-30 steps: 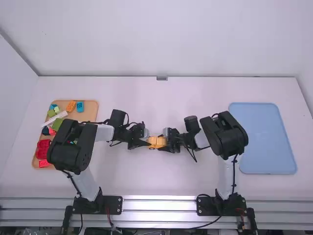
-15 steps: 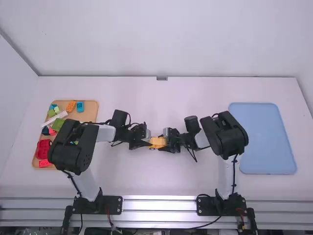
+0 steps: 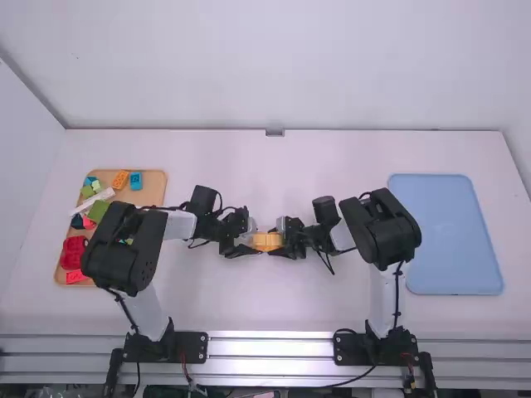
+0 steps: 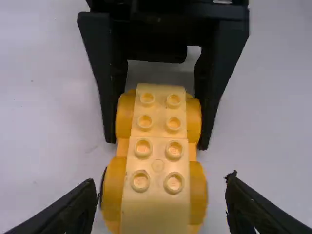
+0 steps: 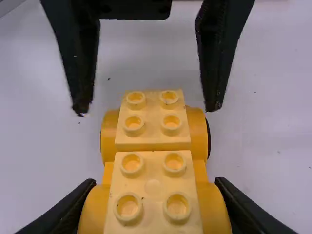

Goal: Assemble lego blocks to make yellow taxi

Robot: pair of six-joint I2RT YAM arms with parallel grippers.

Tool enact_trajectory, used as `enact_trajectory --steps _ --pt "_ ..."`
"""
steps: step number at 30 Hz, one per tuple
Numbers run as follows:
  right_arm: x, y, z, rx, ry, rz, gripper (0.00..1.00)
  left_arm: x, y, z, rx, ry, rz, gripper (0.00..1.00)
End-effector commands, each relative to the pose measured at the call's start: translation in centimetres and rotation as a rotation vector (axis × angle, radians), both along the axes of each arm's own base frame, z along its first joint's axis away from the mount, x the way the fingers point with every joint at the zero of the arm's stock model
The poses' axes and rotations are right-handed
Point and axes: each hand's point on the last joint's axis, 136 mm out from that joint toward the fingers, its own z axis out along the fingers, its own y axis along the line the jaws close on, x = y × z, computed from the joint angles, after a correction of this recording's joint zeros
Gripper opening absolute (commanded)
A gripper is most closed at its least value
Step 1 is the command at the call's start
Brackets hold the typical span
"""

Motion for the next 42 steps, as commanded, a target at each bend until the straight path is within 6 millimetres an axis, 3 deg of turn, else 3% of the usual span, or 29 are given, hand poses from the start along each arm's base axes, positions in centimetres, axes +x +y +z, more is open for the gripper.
enact_trajectory --steps 1,3,5,7,10,12,19,23,31,36,42 --pt "-0.1 0.2 -0.1 0.009 0.007 0.012 0.47 1.0 -0.9 3.6 -0.077 -0.051 -0.025 0.70" --pt "-0.1 0.2 -0.1 0.009 0.008 0.012 0.47 1.3 -1.3 4.4 -0.085 -0.075 -0.036 0.68" --pt "-0.1 0.2 -0.1 0.010 0.007 0.013 0.47 1.7 -1.3 4.6 -0.088 -0.090 -0.036 0.60" --pt "-0.1 0.2 -0.1 0.009 0.007 0.012 0.47 1.6 -1.3 4.4 -0.087 -0.088 -0.036 0.31" --pt "-0.1 0.2 -0.1 0.009 0.007 0.012 0.47 1.4 -1.3 3.7 -0.082 -0.063 -0.034 0.02" --pt "-0.1 0.2 -0.1 0.009 0.007 0.012 0.47 1.2 -1.2 3.2 -0.077 -0.049 -0.032 0.02" --pt "-0.1 0.2 -0.1 0.010 0.007 0.012 0.47 -0.6 -1.4 -2.3 0.023 0.086 -0.035 0.02" --pt "-0.1 0.2 -0.1 0.009 0.007 0.012 0.47 -0.8 -0.9 -4.1 0.097 0.086 -0.035 0.02" --pt "0.0 0.2 -0.1 0.007 0.005 0.010 0.47 -1.0 0.0 -3.9 0.187 0.117 -0.076 0.02" --pt "0.1 0.2 -0.1 0.008 0.002 0.009 0.47 -0.6 1.8 -5.2 0.334 0.151 -0.027 0.02" --pt "0.1 0.1 0.0 0.008 -0.001 0.008 0.47 0.2 1.3 -4.6 0.291 0.120 -0.013 0.02"
